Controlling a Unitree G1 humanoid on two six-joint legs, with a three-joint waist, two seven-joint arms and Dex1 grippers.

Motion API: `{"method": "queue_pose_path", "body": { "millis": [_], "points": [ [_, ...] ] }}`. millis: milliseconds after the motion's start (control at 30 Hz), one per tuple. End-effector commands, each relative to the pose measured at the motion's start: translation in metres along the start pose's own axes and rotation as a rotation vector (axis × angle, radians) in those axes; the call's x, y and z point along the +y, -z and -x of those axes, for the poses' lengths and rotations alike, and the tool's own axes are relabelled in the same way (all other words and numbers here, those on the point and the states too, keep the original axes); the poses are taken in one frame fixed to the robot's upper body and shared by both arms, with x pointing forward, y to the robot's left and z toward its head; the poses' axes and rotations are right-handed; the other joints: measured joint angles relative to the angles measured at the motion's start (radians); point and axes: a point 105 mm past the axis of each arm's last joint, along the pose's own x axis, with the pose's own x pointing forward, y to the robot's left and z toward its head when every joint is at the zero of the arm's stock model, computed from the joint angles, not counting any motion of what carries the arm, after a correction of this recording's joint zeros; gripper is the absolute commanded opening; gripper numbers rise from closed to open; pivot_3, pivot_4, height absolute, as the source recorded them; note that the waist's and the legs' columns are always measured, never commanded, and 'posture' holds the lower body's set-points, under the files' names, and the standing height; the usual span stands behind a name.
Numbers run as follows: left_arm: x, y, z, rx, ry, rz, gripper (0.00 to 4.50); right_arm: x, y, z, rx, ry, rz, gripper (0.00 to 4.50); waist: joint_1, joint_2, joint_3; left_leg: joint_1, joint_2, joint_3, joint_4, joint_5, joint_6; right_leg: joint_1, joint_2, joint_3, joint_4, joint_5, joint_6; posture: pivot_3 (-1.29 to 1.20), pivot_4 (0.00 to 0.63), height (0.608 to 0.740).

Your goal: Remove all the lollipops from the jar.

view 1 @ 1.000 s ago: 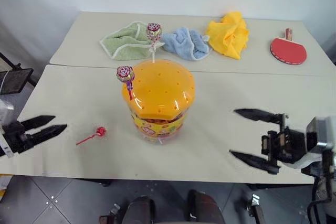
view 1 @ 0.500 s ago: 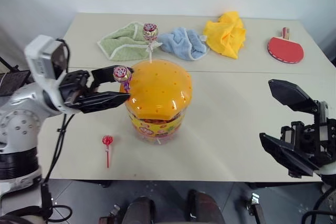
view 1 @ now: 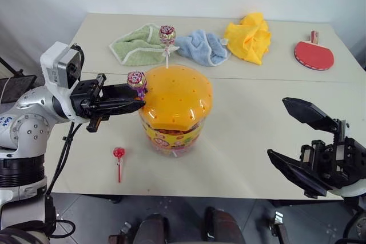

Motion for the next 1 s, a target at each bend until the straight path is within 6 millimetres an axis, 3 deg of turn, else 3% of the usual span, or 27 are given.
{"method": "queue_pose_path", "body": {
  "millis": [33,100,267,367,500,600,667,733,800,1000],
  "points": [
    [-0.004,-0.002,-0.007,0.007,0.034,-0.034,0.63,0.0,-0.005,-0.003,-0.031,-0.019,0.018,4.5,0.001,0.0,0.0,0.0,0.0,0.0,0.0,0.0,0.0,0.0,0.0,0.0,0.0,0.0,0.0,0.0,0.15,0.74],
    [-0.004,-0.006,-0.009,-0.022,0.03,-0.04,0.03,-0.002,-0.008,-0.005,-0.053,-0.018,0.0,4.5,0.001,0.0,0.0,0.0,0.0,0.0,0.0,0.0,0.0,0.0,0.0,0.0,0.0,0.0,0.0,0.0,0.15,0.74],
    [0.001,-0.032,0.002,-0.19,-0.041,-0.006,0.01,0.001,-0.008,-0.007,-0.059,-0.063,-0.036,4.5,0.0,0.0,0.0,0.0,0.0,-0.002,0.0,0.0,0.0,0.0,0.0,0.0,0.0,0.0,0.0,0.0,0.15,0.74],
    [0.016,-0.057,0.027,-0.369,-0.194,0.005,0.01,0.0,-0.008,-0.012,-0.072,-0.124,-0.054,4.5,-0.002,0.0,0.0,0.0,0.001,-0.003,0.001,0.0,0.0,0.0,0.0,0.0,0.0,0.0,0.0,0.0,0.15,0.74],
    [0.03,-0.062,0.058,-0.421,-0.403,0.023,0.01,0.003,-0.002,-0.018,-0.046,-0.218,-0.061,4.5,-0.006,0.0,0.0,0.001,0.001,-0.004,0.0,0.0,0.0,0.0,0.0,0.0,0.001,0.0,0.0,0.0,0.15,0.74],
    [0.033,-0.036,0.084,-0.247,-0.569,0.08,0.01,0.008,0.01,-0.02,0.009,-0.321,-0.057,4.5,-0.01,0.0,0.0,0.001,0.001,-0.003,-0.001,0.0,0.0,0.0,0.0,0.0,0.001,0.0,0.0,0.0,0.15,0.74],
    [0.028,0.013,0.115,0.093,-0.745,0.169,0.01,0.014,0.018,-0.02,0.061,-0.41,-0.055,4.5,-0.02,0.0,0.0,0.001,0.001,-0.001,-0.002,0.0,0.0,0.0,0.0,-0.001,0.001,0.0,0.0,0.0,0.15,0.74],
    [0.009,0.046,0.162,0.252,-0.924,0.268,0.01,0.013,0.025,-0.021,0.091,-0.458,-0.075,4.5,-0.03,0.001,0.0,0.002,0.001,0.001,-0.005,0.0,-0.001,-0.002,0.001,-0.001,0.0,0.0,0.0,0.0,0.15,0.74],
    [-0.006,0.055,0.186,0.307,-1.021,0.299,0.01,0.013,0.031,-0.02,0.119,-0.486,-0.083,4.5,-0.031,0.0,0.001,0.002,0.002,0.001,-0.006,-0.001,-0.001,-0.003,0.001,-0.001,-0.001,0.0,0.0,0.0,0.15,0.74],
    [-0.039,0.079,0.197,0.527,-1.029,0.365,0.01,0.004,0.044,-0.008,0.181,-0.473,-0.076,4.5,0.0,-0.006,0.0,-0.002,0.007,0.0,-0.001,-0.003,-0.003,-0.002,0.003,-0.007,-0.002,-0.001,-0.003,0.0,0.15,0.74]
  ]
}}
